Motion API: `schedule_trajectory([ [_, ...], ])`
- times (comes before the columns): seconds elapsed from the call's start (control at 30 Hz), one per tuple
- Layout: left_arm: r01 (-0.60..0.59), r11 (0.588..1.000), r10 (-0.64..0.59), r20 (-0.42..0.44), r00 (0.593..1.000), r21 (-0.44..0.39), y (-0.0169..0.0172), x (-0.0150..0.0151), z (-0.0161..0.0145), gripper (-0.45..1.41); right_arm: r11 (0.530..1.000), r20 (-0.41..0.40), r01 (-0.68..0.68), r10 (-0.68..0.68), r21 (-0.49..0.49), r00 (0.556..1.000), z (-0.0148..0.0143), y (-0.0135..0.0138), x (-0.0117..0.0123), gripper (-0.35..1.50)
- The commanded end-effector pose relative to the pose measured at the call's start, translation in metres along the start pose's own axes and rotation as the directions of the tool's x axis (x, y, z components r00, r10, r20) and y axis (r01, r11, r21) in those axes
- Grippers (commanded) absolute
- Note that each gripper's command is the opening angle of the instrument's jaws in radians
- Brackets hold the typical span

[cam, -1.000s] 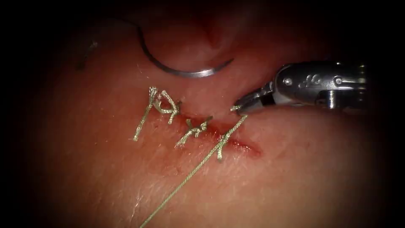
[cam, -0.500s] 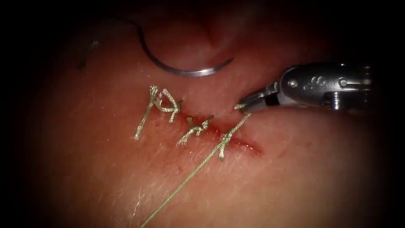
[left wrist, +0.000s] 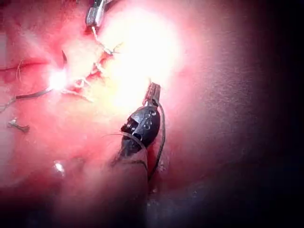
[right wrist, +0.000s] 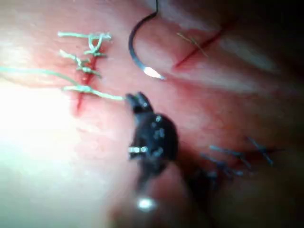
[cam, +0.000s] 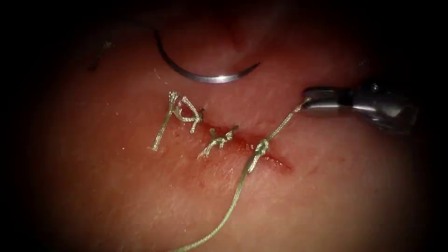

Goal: Wound Closure

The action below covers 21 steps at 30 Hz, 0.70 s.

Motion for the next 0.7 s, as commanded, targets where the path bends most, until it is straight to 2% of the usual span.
schedule_trajectory([
  [0.03,-0.006,1.0,0.006,-0.001,1.0,0.001,-0.0003,-0.0003,0.0008,-0.45,0.997,-0.059,-0.078,0.077,-0.022,0.995,-0.0009,0.0011,-0.0005,0.89],
  [0.13,-0.021,1.0,0.021,0.002,1.0,0.01,-0.002,0.0003,0.0009,-0.45,0.986,-0.145,-0.162,0.155,-0.04,0.977,-0.0025,0.0018,-0.0008,1.21],
  [0.17,-0.026,1.0,0.026,0.004,1.0,0.014,-0.0027,0.0006,0.0009,-0.45,0.982,-0.166,-0.188,0.179,-0.037,0.97,-0.0031,0.002,-0.001,1.26],
  [0.27,-0.042,0.999,0.042,0.009,0.999,0.023,-0.0042,0.001,0.0009,-0.45,0.98,-0.178,-0.198,0.189,-0.033,0.966,-0.0043,0.002,-0.0014,1.26],
  [0.37,-0.055,0.998,0.054,0.016,0.998,0.034,-0.006,0.0013,0.0008,-0.45,0.978,-0.153,-0.199,0.187,-0.064,0.97,-0.0044,0.0005,-0.0015,1.28],
  [0.43,-0.063,0.997,0.062,0.021,0.998,0.041,-0.0076,0.0018,0.0007,-0.45,0.987,-0.132,-0.143,0.132,-0.078,0.982,-0.0041,-0.001,-0.0012,1.15],
  [0.53,-0.08,0.996,0.079,0.024,0.997,0.049,-0.0101,0.0028,0.0006,-0.45,0.997,-0.11,-0.038,0.03,-0.073,0.993,-0.003,-0.004,0.0,0.76],
  [0.7,-0.099,0.993,0.098,0.03,0.995,0.06,-0.0133,0.0048,0.0013,-0.45,0.992,-0.082,0.102,-0.109,-0.08,0.991,0.0015,-0.0093,0.0018,0.63],
])
